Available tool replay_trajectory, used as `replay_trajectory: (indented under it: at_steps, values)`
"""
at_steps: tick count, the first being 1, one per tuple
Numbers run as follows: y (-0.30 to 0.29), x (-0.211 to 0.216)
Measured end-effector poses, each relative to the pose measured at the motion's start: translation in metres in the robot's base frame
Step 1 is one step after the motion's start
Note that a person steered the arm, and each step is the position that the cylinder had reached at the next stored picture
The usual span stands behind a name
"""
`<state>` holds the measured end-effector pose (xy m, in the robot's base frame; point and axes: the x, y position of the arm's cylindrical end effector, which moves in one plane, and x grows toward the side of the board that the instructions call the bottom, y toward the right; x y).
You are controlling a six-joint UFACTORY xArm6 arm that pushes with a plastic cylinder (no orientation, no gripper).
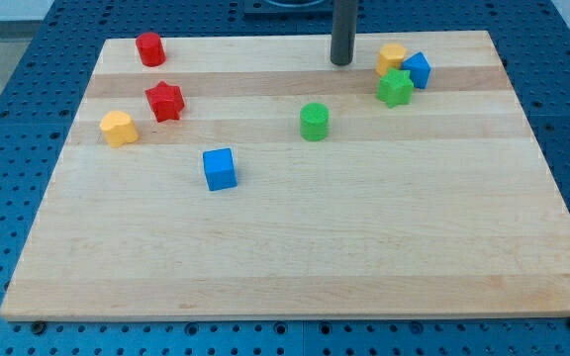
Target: Push the yellow hexagon above the blue cube
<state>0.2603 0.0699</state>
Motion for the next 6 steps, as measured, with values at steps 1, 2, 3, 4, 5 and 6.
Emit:
replay_trajectory:
  at_steps: [1,2,3,4,5,6]
  values:
    - [0.032,0.025]
    - [0.049,0.028]
    - [0.058,0.02]
    - [0.034,0.014]
    - [0.052,0.011]
    - [0.075,-0.012]
